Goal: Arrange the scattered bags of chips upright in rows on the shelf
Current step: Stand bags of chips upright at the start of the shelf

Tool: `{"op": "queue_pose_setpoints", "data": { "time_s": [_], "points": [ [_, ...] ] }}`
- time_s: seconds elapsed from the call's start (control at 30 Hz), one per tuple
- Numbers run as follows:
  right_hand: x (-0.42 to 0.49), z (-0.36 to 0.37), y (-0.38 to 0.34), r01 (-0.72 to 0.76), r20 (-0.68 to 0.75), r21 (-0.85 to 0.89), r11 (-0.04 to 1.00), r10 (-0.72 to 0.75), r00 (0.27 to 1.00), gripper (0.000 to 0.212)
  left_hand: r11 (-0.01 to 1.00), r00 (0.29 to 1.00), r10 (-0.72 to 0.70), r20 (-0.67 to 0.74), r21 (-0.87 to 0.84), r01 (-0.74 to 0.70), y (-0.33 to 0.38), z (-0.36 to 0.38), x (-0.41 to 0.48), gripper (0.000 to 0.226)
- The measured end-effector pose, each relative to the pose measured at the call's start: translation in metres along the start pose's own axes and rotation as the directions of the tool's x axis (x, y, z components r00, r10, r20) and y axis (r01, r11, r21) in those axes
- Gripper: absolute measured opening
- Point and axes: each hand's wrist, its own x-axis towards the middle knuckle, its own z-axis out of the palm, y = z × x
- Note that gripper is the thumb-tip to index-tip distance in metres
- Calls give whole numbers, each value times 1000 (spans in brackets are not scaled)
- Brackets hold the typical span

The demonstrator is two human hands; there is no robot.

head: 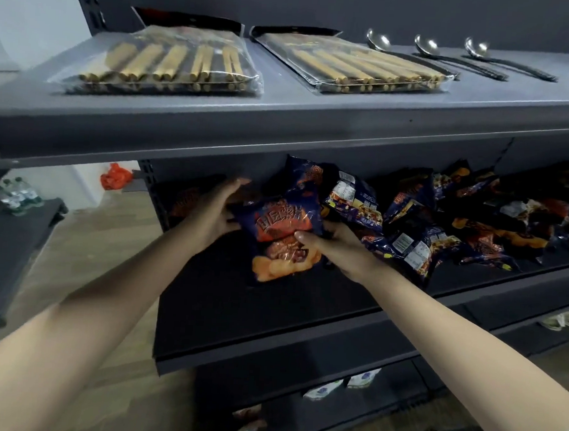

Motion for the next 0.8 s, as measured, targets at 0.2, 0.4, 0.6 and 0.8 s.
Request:
{"op": "queue_pose_setpoints", "data": {
  "time_s": [0.2, 0.4, 0.6, 0.8],
  "points": [
    [24, 35, 4, 50, -219, 145, 988, -17, 976, 11, 998, 999, -44, -12, -52, 44, -44, -9, -25, 78],
    [37, 72, 14, -16, -186, 201, 980, 54, 981, 19, 991, 976, 72, -206, 122, -47, -53, -27, -36, 32],
    [47, 97, 18, 50, -137, -13, 999, -51, 989, 29, 925, 920, 139, -366, 379, 11, -60, -64, -45, 30],
    [51, 114, 21, 165, -76, -282, 945, -194, 978, 50, 987, 913, 72, -402, 162, -6, -62, -92, -60, 44]
  ]
}}
